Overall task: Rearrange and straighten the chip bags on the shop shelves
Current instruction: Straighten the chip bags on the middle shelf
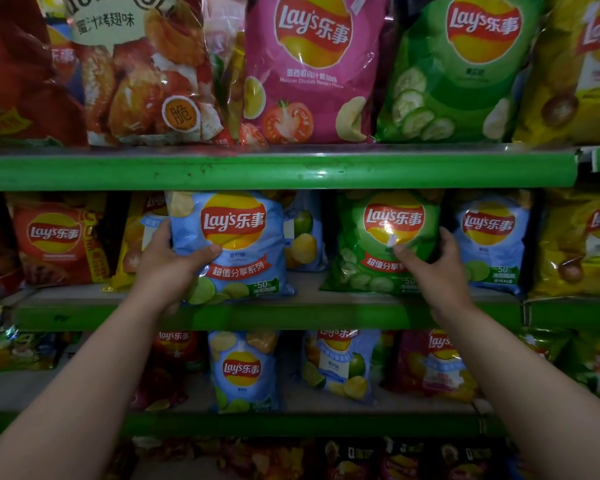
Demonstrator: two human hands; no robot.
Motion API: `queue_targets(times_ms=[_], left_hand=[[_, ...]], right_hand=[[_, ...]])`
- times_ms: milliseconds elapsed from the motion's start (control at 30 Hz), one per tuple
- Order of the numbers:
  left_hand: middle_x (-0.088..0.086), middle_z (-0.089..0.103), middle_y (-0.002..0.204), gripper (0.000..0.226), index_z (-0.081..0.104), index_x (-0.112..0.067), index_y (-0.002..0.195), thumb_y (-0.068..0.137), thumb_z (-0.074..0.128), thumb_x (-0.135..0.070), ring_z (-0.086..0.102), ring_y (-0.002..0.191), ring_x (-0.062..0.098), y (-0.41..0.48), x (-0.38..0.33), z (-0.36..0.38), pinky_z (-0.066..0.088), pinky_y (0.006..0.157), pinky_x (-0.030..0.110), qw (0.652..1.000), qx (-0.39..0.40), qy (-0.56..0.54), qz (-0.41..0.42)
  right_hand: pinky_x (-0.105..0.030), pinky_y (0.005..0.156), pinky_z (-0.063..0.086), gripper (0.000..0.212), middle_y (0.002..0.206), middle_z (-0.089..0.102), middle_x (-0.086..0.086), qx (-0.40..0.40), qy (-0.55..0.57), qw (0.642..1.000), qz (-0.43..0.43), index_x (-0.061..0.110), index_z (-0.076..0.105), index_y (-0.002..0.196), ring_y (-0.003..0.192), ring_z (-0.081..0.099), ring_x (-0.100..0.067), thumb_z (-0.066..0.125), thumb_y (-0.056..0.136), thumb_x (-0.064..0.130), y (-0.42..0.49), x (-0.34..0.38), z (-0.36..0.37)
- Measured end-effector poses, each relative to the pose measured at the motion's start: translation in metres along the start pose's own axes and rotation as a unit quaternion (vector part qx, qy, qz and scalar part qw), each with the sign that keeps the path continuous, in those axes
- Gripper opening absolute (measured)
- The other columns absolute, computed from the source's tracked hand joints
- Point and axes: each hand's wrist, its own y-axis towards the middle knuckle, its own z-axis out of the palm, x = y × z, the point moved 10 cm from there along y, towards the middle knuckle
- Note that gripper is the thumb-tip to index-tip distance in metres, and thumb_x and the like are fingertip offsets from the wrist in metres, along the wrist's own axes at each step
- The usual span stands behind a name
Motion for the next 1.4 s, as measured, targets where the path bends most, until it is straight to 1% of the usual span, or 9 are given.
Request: queue_targets(times_ms=[200, 367, 567, 700, 767, 867, 1000, 1167, 1400], left_hand=[[-0.008, 0.069, 0.103, 0.045, 0.057, -0.029, 0.112, 0.079, 0.076, -0.006, 0.069, 0.093, 0.016, 0.011, 0.004, 0.039, 0.057, 0.069, 0.031, 0.999, 0.039, -0.007, -0.012], [-0.008, 0.067, 0.108, 0.05, 0.053, -0.031, 0.118, 0.078, 0.078, -0.013, 0.066, 0.096, 0.017, 0.019, 0.017, 0.064, 0.056, 0.079, 0.04, 0.998, 0.056, -0.001, -0.018], [-0.017, 0.062, 0.107, 0.06, 0.044, -0.022, 0.134, 0.083, 0.073, -0.009, 0.065, 0.08, -0.011, 0.013, 0.03, 0.079, 0.052, 0.059, 0.009, 0.998, 0.053, 0.03, 0.031], [-0.005, 0.053, 0.127, 0.074, 0.032, -0.017, 0.144, 0.083, 0.073, -0.013, 0.057, 0.106, 0.01, 0.009, 0.023, 0.078, 0.049, 0.08, 0.021, 0.992, 0.034, 0.093, 0.078], [-0.012, 0.048, 0.127, 0.079, 0.028, -0.021, 0.146, 0.082, 0.075, -0.016, 0.054, 0.109, 0.005, 0.0, 0.018, 0.076, 0.046, 0.08, 0.016, 0.99, 0.021, 0.096, 0.097], [-0.022, 0.053, 0.121, 0.07, 0.037, -0.03, 0.134, 0.079, 0.078, -0.016, 0.057, 0.104, -0.013, -0.018, 0.01, 0.07, 0.049, 0.08, 0.008, 0.984, 0.005, 0.096, 0.149], [0.012, 0.05, 0.13, 0.066, 0.044, -0.012, 0.134, 0.078, 0.078, -0.015, 0.055, 0.116, 0.021, -0.05, 0.027, 0.062, 0.049, 0.093, 0.034, 0.968, -0.066, 0.184, 0.155], [0.011, 0.053, 0.108, 0.044, 0.053, -0.007, 0.114, 0.076, 0.075, -0.009, 0.056, 0.099, 0.029, -0.079, 0.046, 0.083, 0.051, 0.086, 0.049, 0.961, -0.082, 0.214, 0.155], [-0.004, 0.057, 0.077, 0.022, 0.056, -0.026, 0.086, 0.078, 0.069, -0.01, 0.056, 0.07, 0.008, -0.102, 0.066, 0.13, 0.043, 0.063, 0.022, 0.967, -0.002, 0.209, 0.144]], right_hand=[[-0.05, 0.112, 0.035, 0.107, 0.157, 0.034, -0.006, 0.041, 0.0, 0.999, 0.036, 0.028, 0.012, 0.156, 0.14, 0.037, -0.03, 0.082, 0.075, 0.034, 0.013, -0.005, 0.001], [-0.04, 0.098, 0.048, 0.085, 0.131, 0.057, 0.001, 0.067, 0.021, 0.998, 0.009, 0.024, 0.031, 0.15, 0.105, 0.06, -0.009, 0.079, 0.08, 0.024, 0.012, 0.008, -0.003], [-0.041, 0.099, 0.047, 0.086, 0.134, 0.057, 0.002, 0.044, 0.04, 0.998, 0.021, 0.027, 0.032, 0.15, 0.119, 0.056, -0.023, 0.08, 0.079, 0.024, 0.011, 0.01, -0.035], [-0.048, 0.093, 0.052, 0.083, 0.123, 0.064, 0.003, 0.028, 0.073, 0.996, 0.044, 0.03, 0.038, 0.144, 0.108, 0.063, -0.024, 0.082, 0.074, 0.026, 0.002, 0.01, -0.062], [-0.048, 0.085, 0.057, 0.085, 0.12, 0.068, -0.001, 0.041, 0.095, 0.993, 0.059, 0.03, 0.043, 0.141, 0.102, 0.068, -0.026, 0.084, 0.066, 0.028, -0.007, 0.005, -0.07], [-0.04, 0.067, 0.061, 0.078, 0.11, 0.074, 0.0, 0.06, 0.121, 0.988, 0.07, 0.032, 0.052, 0.132, 0.091, 0.074, -0.021, 0.083, 0.06, 0.029, -0.021, -0.008, -0.08], [-0.028, 0.059, 0.06, 0.052, 0.098, 0.077, 0.011, 0.064, 0.152, 0.984, 0.067, 0.04, 0.057, 0.112, 0.085, 0.074, -0.011, 0.077, 0.067, 0.022, -0.033, -0.024, -0.087], [-0.033, 0.064, 0.061, 0.05, 0.103, 0.077, 0.007, 0.073, 0.166, 0.981, 0.066, 0.039, 0.058, 0.113, 0.091, 0.074, -0.016, 0.076, 0.069, 0.021, -0.034, -0.026, -0.087], [-0.045, 0.08, 0.059, 0.065, 0.119, 0.071, -0.001, 0.064, 0.151, 0.985, 0.055, 0.032, 0.053, 0.13, 0.106, 0.07, -0.024, 0.076, 0.07, 0.018, -0.035, -0.03, -0.107]])
